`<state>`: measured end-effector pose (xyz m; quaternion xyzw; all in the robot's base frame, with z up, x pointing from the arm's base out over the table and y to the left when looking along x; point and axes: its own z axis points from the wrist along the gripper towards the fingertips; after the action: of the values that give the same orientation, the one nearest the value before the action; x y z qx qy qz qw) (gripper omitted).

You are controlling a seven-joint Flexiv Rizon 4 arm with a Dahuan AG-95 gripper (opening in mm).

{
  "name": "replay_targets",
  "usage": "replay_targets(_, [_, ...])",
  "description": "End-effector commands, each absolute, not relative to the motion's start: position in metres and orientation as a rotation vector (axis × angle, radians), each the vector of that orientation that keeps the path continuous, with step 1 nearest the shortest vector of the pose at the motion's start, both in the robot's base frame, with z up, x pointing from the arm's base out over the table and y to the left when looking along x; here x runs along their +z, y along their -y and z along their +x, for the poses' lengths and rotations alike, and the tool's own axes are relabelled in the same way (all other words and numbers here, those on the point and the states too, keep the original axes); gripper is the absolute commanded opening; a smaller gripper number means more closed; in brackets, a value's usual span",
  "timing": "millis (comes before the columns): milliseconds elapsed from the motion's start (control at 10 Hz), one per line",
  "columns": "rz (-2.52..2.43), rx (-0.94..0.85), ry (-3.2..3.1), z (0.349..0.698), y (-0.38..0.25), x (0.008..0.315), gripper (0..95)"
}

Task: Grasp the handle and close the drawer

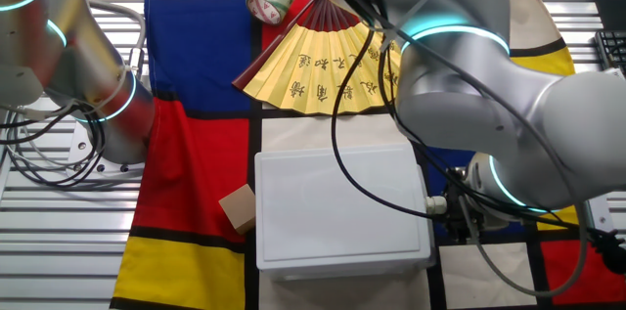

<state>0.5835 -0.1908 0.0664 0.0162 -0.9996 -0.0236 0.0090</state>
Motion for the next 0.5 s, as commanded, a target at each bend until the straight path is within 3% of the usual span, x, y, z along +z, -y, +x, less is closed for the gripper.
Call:
replay_targets(100, [0.052, -0.078, 3.120, 0.5822, 0.1905, 0.0671, 0.0])
replay_targets(500, [0.059, -0.083, 3.102, 0.5794, 0.1907, 0.0670, 0.0])
